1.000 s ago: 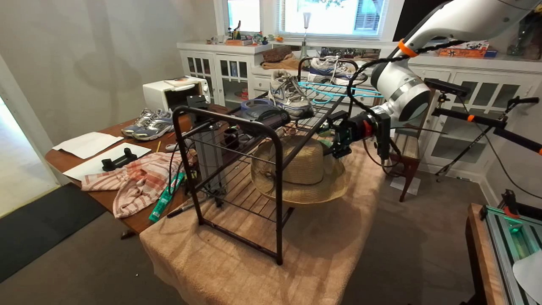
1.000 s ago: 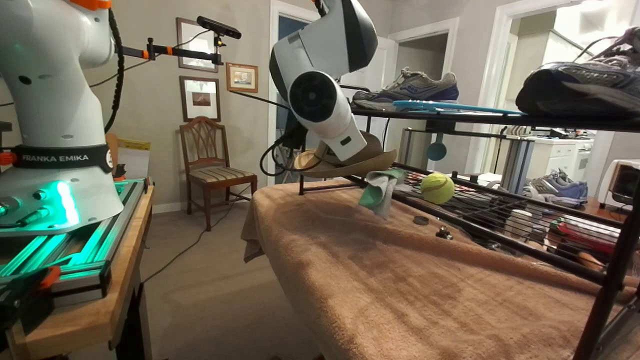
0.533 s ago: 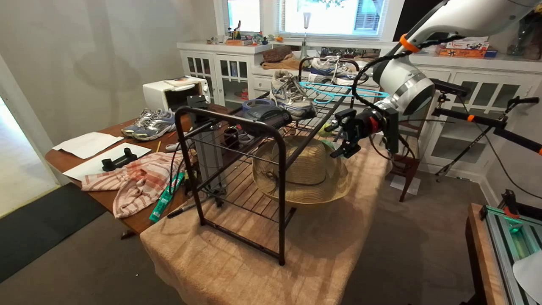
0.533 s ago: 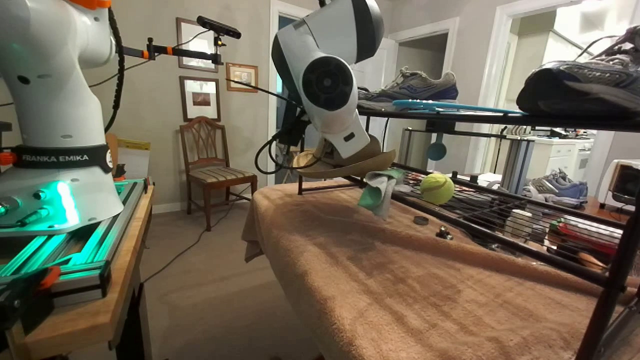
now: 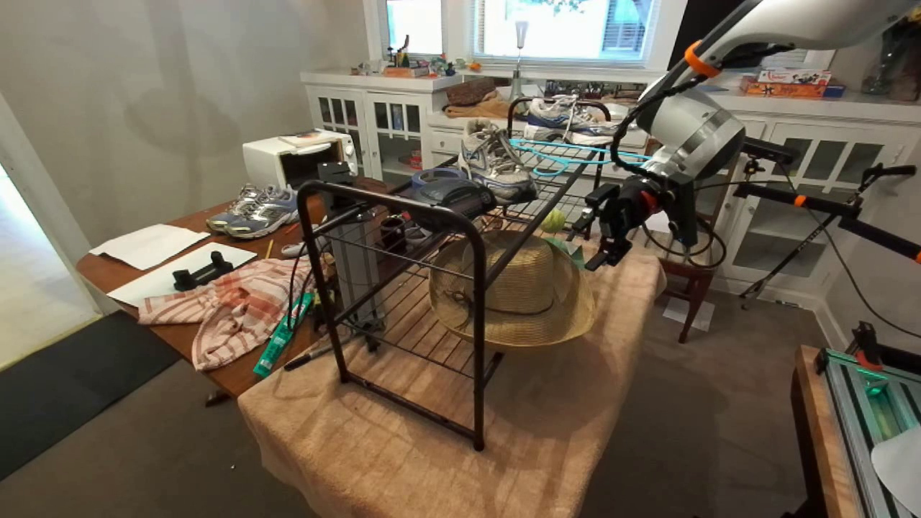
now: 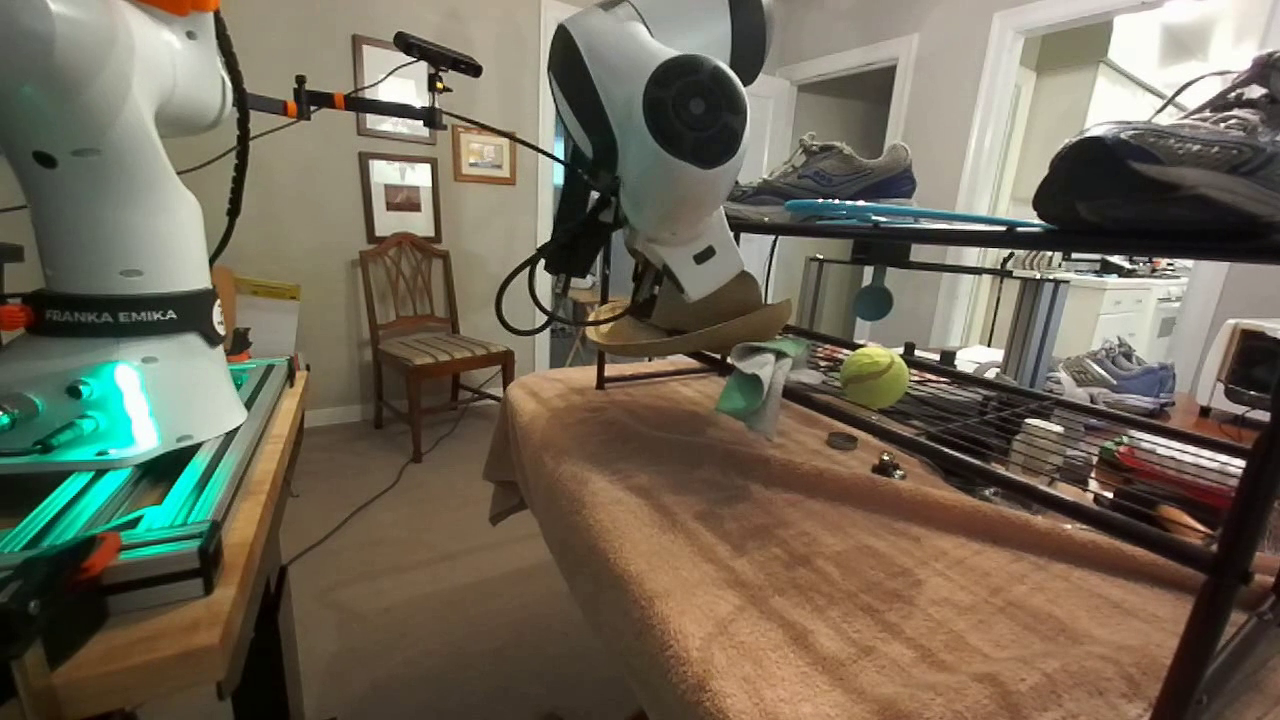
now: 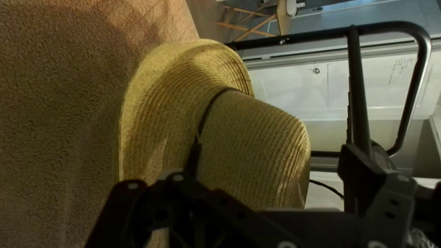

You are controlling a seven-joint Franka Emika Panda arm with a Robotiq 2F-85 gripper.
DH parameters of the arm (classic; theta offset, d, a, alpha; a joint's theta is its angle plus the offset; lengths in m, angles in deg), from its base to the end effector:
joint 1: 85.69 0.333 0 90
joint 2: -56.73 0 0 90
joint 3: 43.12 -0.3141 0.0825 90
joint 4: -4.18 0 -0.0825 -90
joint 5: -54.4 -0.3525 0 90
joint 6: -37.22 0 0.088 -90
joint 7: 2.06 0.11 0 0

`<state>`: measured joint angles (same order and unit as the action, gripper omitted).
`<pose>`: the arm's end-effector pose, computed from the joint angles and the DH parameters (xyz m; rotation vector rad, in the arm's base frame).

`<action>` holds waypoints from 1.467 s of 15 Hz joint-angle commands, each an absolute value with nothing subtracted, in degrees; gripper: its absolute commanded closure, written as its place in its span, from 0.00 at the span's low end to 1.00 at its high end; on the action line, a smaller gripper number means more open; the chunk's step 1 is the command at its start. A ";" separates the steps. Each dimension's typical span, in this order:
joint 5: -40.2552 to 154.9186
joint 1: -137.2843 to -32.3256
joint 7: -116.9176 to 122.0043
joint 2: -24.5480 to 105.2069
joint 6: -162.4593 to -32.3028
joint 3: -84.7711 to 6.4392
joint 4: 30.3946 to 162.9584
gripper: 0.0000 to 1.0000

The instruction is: Put the brown hat on the bottom shelf.

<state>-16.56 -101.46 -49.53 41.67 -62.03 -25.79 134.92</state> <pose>0.4345 -0.1773 0.2645 -1.9021 0.5179 -0.1491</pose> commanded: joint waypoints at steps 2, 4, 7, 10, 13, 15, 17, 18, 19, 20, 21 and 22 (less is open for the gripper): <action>-3.87 -100.84 -47.41 48.75 -63.36 -25.63 136.77 0.00; 1.88 -99.85 -44.55 53.73 -68.42 -26.05 138.61 0.00; 9.41 -98.93 -39.63 60.87 -74.59 -27.83 140.81 0.00; 14.87 -98.16 -32.41 68.05 -77.63 -30.25 142.80 0.00; 22.35 -97.31 -25.16 75.12 -80.67 -32.95 144.30 0.00; 30.48 -97.30 -19.78 78.87 -80.16 -34.42 144.17 0.00; 38.83 -97.54 -15.69 82.08 -77.48 -35.37 143.25 0.00; 33.45 -95.59 -18.94 78.11 -78.51 -32.88 141.69 0.00; 34.47 -95.34 -18.04 79.39 -78.43 -32.92 141.69 0.00; 34.40 -95.04 -18.07 79.76 -78.42 -32.67 141.69 0.00; 34.35 -94.92 -18.11 79.62 -78.40 -32.45 141.69 0.00; 34.31 -94.92 -18.21 79.18 -78.40 -32.27 141.70 0.00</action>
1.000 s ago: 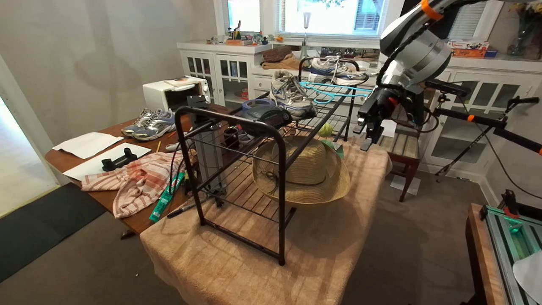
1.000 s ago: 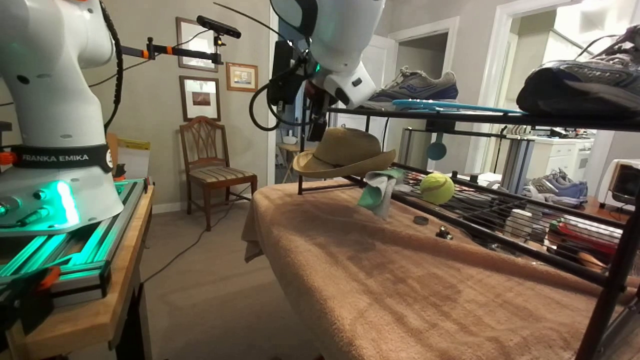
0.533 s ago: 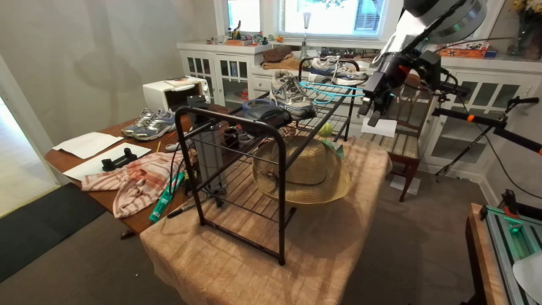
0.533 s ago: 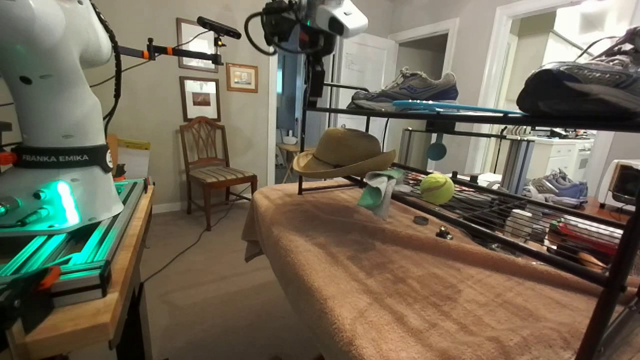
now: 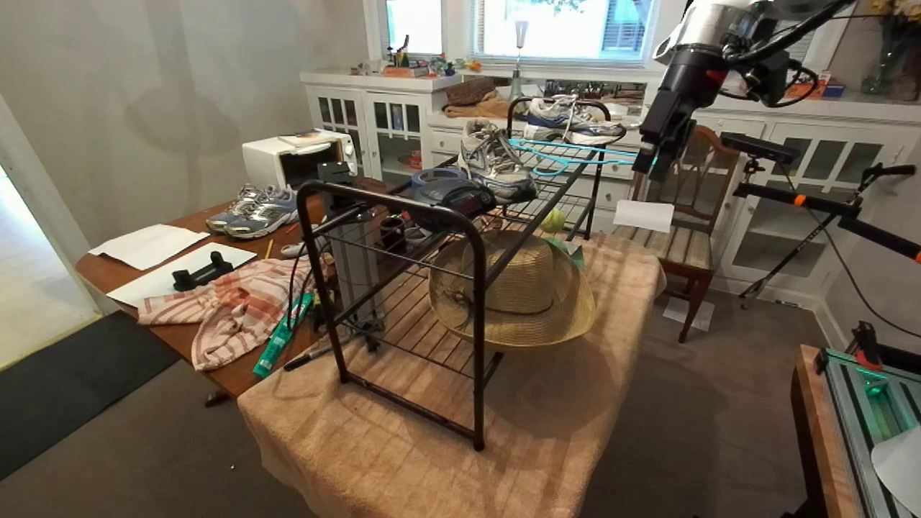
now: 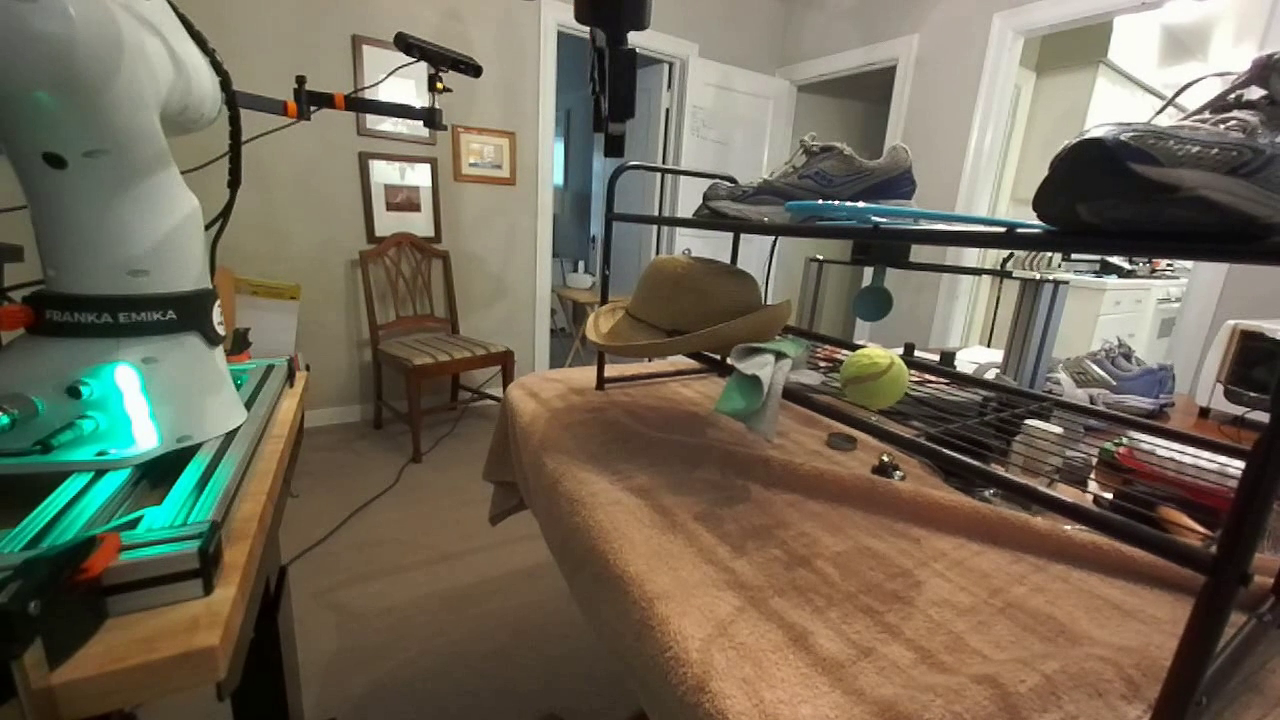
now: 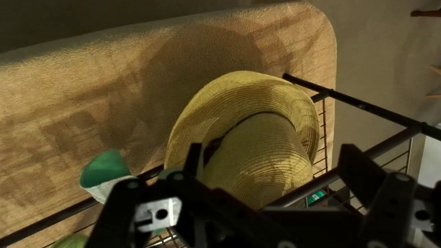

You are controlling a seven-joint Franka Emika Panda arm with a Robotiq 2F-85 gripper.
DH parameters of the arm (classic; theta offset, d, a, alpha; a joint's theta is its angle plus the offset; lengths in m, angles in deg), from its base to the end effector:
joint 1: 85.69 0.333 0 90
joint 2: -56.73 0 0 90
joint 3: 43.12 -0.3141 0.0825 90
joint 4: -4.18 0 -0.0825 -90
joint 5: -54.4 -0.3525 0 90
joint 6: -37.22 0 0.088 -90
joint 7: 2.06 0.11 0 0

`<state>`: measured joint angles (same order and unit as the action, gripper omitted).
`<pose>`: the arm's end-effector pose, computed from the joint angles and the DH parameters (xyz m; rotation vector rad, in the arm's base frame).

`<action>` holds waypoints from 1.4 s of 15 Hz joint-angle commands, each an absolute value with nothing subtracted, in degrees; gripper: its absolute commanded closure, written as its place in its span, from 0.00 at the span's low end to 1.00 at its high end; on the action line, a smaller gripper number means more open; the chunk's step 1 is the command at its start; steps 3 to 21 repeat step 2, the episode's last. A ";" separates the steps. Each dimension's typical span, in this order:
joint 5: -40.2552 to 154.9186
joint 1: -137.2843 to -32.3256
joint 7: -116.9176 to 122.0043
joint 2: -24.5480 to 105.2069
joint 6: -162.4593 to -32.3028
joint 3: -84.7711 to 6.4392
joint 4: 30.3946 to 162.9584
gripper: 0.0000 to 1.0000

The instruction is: Put the brown hat on the bottom shelf.

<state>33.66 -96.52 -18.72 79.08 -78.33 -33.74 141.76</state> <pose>0.3831 -0.1219 0.4725 -2.7518 0.2873 -0.1635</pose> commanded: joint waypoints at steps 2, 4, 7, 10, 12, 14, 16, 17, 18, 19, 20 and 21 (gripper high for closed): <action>34.27 -94.94 -18.29 78.61 -78.40 -32.18 141.70 0.00; 34.27 -94.94 -18.29 78.61 -78.40 -32.18 141.70 0.00; 34.27 -94.94 -18.29 78.61 -78.40 -32.18 141.70 0.00; 34.27 -94.94 -18.29 78.61 -78.40 -32.18 141.70 0.00; 34.27 -94.94 -18.29 78.61 -78.40 -32.18 141.70 0.00; 34.27 -94.94 -18.29 78.61 -78.40 -32.18 141.70 0.00; 34.27 -94.94 -18.29 78.61 -78.40 -32.18 141.70 0.00; 34.27 -94.94 -18.29 78.61 -78.40 -32.18 141.70 0.00; 34.27 -94.94 -18.29 78.61 -78.40 -32.18 141.70 0.00; 34.27 -94.94 -18.29 78.61 -78.40 -32.18 141.70 0.00; 34.27 -94.94 -18.29 78.61 -78.40 -32.18 141.70 0.00; 34.27 -94.94 -18.29 78.61 -78.40 -32.18 141.70 0.00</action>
